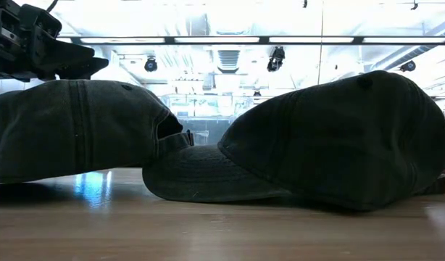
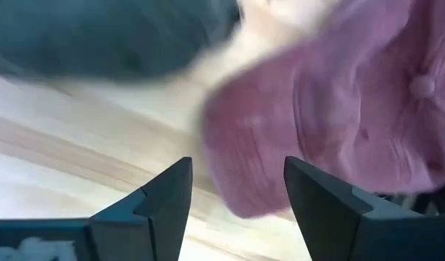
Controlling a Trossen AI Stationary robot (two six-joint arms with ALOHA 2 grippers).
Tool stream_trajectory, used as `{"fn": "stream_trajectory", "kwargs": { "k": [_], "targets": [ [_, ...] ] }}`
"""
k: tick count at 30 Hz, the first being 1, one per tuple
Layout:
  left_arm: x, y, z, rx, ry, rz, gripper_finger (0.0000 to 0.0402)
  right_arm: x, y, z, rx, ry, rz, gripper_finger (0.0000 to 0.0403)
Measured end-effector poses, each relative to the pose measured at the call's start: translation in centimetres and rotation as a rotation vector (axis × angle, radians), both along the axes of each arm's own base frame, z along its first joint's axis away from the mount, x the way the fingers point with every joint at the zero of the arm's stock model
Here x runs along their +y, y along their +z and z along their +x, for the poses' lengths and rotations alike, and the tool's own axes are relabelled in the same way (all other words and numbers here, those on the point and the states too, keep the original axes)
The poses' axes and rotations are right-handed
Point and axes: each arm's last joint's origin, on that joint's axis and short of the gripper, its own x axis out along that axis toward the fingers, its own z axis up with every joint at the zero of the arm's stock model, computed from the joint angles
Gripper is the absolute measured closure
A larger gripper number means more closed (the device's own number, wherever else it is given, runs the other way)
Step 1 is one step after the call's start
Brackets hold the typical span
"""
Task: Pick & Place hat
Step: Put the red cap into the right transparent bin
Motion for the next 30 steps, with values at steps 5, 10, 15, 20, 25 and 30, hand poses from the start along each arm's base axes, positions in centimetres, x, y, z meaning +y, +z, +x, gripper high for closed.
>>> {"fn": "stream_trajectory", "kwargs": {
  "k": [5, 10, 15, 20, 25, 30],
  "targets": [
    [0.0, 0.0, 0.0, 0.000, 0.000, 0.000, 0.0223, -3.1, 3.2, -2.3, -0.082, -0.135, 0.041, 0.0188],
    [0.0, 0.0, 0.0, 0.000, 0.000, 0.000, 0.0223, -6.0, 2.2, -4.8, 0.003, -0.286, 0.087, 0.0188],
    [0.0, 0.0, 0.0, 0.000, -0.001, 0.000, 0.0223, -8.3, 0.2, -5.3, -0.048, -0.340, 0.138, 0.0188],
    [0.0, 0.0, 0.0, 0.000, -0.001, 0.000, 0.0223, -10.6, -2.2, -5.5, -0.014, -0.410, 0.096, 0.0188],
    [0.0, 0.0, 0.0, 0.000, 0.000, 0.000, 0.0223, -12.2, -4.8, -4.9, -0.025, -0.445, 0.114, 0.0188],
    [0.0, 0.0, 0.0, 0.000, 0.000, 0.000, 0.0223, -13.3, -7.2, -4.8, -0.009, -0.454, 0.111, 0.0191]
  ]
}}
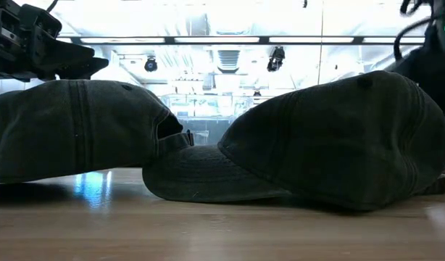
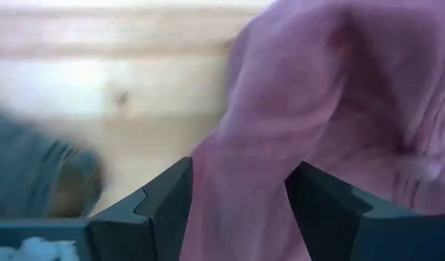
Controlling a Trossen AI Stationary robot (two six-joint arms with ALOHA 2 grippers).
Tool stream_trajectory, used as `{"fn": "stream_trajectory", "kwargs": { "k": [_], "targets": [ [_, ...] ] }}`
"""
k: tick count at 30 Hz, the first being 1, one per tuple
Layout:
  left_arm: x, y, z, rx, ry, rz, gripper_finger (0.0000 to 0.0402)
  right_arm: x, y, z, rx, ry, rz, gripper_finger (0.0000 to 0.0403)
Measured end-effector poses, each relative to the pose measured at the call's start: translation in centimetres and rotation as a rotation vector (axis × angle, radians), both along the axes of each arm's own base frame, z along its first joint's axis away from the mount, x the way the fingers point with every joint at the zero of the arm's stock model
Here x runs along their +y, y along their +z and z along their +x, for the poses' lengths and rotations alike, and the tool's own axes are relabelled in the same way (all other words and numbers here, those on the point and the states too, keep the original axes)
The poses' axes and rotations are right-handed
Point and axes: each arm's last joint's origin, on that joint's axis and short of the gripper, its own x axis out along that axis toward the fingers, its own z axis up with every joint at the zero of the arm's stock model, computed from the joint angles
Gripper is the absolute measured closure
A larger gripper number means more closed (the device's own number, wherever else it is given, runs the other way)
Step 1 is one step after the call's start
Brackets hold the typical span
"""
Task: Pick & Place hat
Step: Put the red cap into the right transparent bin
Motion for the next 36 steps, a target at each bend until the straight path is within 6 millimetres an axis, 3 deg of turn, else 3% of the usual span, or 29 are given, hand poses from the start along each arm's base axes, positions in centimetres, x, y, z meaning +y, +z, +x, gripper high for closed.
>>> {"fn": "stream_trajectory", "kwargs": {
  "k": [4, 11, 16, 20, 26, 31, 36],
  "targets": [
    [0.0, 0.0, 0.0, 0.000, 0.000, 0.000, 0.0223, -0.3, -0.8, -0.6, 0.049, -0.004, -0.008, 0.0230],
    [0.0, 0.0, 0.0, 0.000, 0.000, 0.000, 0.0223, -0.5, -0.8, -0.6, 0.027, 0.062, -0.035, 0.0378],
    [0.0, 0.0, 0.0, 0.000, 0.000, 0.000, 0.0223, -0.1, 1.0, 0.9, -0.114, 0.234, -0.091, 0.0392],
    [0.0, 0.0, 0.0, 0.000, 0.000, 0.000, 0.0223, 0.2, 5.3, 2.6, -0.312, 0.354, -0.168, 0.0393],
    [0.0, 0.0, 0.0, 0.000, 0.000, 0.000, 0.0223, -0.9, 14.4, 3.4, -0.647, 0.440, -0.440, 0.0394],
    [0.0, 0.0, 0.0, 0.000, 0.000, 0.000, 0.0223, -3.7, 20.6, 2.9, -0.739, 0.484, -0.677, 0.0394],
    [0.0, 0.0, 0.0, 0.000, 0.000, 0.000, 0.0223, -9.1, 23.5, 1.5, -0.622, 0.469, -0.826, 0.0394]
  ]
}}
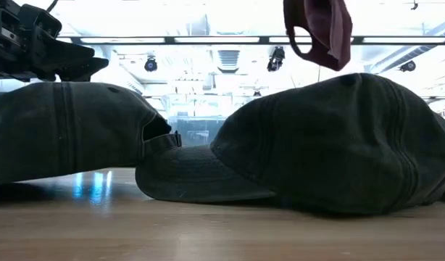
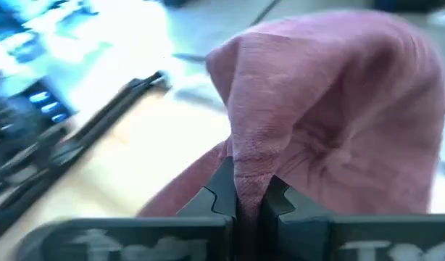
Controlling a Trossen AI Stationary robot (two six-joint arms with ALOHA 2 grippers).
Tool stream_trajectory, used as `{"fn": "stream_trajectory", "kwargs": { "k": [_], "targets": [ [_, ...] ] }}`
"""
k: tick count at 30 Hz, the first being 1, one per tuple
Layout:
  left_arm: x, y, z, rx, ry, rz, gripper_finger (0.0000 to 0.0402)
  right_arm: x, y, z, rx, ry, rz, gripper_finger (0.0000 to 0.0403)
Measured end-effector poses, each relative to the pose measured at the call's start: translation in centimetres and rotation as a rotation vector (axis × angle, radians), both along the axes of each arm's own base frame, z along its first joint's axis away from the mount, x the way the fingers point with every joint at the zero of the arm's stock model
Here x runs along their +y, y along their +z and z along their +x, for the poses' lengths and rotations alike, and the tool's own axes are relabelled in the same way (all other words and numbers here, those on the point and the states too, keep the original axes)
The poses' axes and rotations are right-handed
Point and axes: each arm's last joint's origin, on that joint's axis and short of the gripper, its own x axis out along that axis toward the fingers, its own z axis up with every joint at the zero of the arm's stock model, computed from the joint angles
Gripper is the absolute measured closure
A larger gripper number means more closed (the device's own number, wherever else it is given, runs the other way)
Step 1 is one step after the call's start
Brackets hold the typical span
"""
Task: Pick & Place hat
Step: Put the red cap into the right transparent bin
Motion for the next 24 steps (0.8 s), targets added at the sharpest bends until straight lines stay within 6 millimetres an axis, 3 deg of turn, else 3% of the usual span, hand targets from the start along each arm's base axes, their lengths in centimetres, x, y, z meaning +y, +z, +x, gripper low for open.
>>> {"fn": "stream_trajectory", "kwargs": {
  "k": [6, 13, 17, 24],
  "targets": [
    [0.0, 0.0, 0.0, 0.000, 0.000, 0.000, 0.0223, -7.3, 0.6, -1.3, 0.126, -0.024, 0.008, 0.0394],
    [0.0, 0.0, 0.0, 0.000, 0.000, 0.000, 0.0223, -14.3, -0.6, -0.4, 0.093, 0.050, 0.041, 0.0394],
    [0.0, 0.0, 0.0, 0.000, 0.000, 0.000, 0.0223, -16.3, -3.2, 0.7, 0.076, 0.218, 0.141, 0.0394],
    [0.0, 0.0, 0.0, 0.000, 0.000, 0.000, 0.0223, -18.1, -8.2, 0.4, 0.074, 0.160, 0.209, 0.0394]
  ]
}}
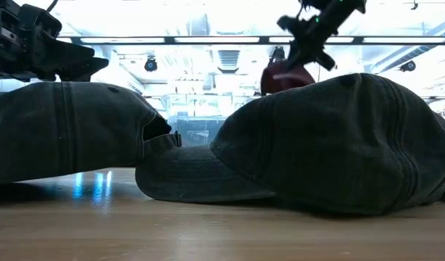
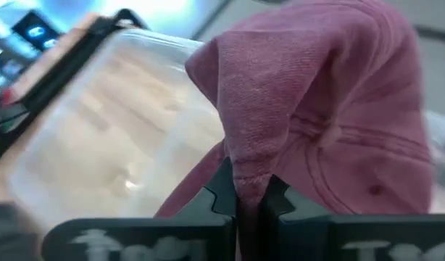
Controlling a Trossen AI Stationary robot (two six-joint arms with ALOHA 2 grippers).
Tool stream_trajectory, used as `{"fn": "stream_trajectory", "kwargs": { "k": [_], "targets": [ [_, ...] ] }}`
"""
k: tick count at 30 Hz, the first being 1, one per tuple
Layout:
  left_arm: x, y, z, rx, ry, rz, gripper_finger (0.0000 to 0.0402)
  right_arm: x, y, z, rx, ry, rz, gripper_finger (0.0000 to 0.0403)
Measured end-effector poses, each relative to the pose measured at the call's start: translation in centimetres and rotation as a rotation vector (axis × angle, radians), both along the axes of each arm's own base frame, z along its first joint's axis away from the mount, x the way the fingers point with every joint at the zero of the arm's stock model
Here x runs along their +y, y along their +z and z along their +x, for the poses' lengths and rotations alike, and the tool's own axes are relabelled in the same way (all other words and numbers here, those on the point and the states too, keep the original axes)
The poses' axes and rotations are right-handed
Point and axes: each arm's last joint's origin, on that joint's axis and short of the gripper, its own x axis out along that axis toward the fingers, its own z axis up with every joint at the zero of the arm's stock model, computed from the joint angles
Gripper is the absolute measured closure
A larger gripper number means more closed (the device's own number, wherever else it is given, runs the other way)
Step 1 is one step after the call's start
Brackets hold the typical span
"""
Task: Pick & Place hat
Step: Put the red cap into the right transparent bin, then put the black cap into the left transparent bin
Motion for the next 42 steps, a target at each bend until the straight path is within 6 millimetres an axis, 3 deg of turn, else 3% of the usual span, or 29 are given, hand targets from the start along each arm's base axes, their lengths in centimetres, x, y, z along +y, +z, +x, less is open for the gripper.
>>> {"fn": "stream_trajectory", "kwargs": {
  "k": [5, 16, 23, 29, 32, 35, 42],
  "targets": [
    [0.0, 0.0, 0.0, 0.000, 0.000, 0.000, 0.0223, -0.8, -2.6, -1.5, 0.056, -0.109, 0.081, 0.0394],
    [0.0, 0.0, 0.0, 0.000, 0.000, 0.000, 0.0223, 0.7, -7.6, -3.1, 0.197, -0.166, 0.307, 0.0371],
    [0.0, 0.0, 0.0, 0.000, 0.001, 0.000, 0.0223, 1.3, -5.5, -3.0, 0.192, -0.149, 0.305, 0.0301],
    [0.0, 0.0, 0.0, 0.000, 0.000, 0.000, 0.0223, 2.4, -0.2, -3.5, 0.188, -0.031, 0.198, 0.0236],
    [0.0, 0.0, 0.0, 0.000, 0.000, 0.000, 0.0223, 4.2, 2.7, -3.4, 0.180, 0.124, 0.103, 0.0223],
    [0.0, 0.0, 0.0, 0.000, 0.001, 0.000, 0.0223, 7.0, 3.9, -2.6, 0.200, 0.293, 0.089, 0.0222],
    [0.0, 0.0, 0.0, 0.000, 0.000, 0.000, 0.0223, 16.1, 2.0, 2.0, 0.247, 0.587, 0.177, 0.0230]
  ]
}}
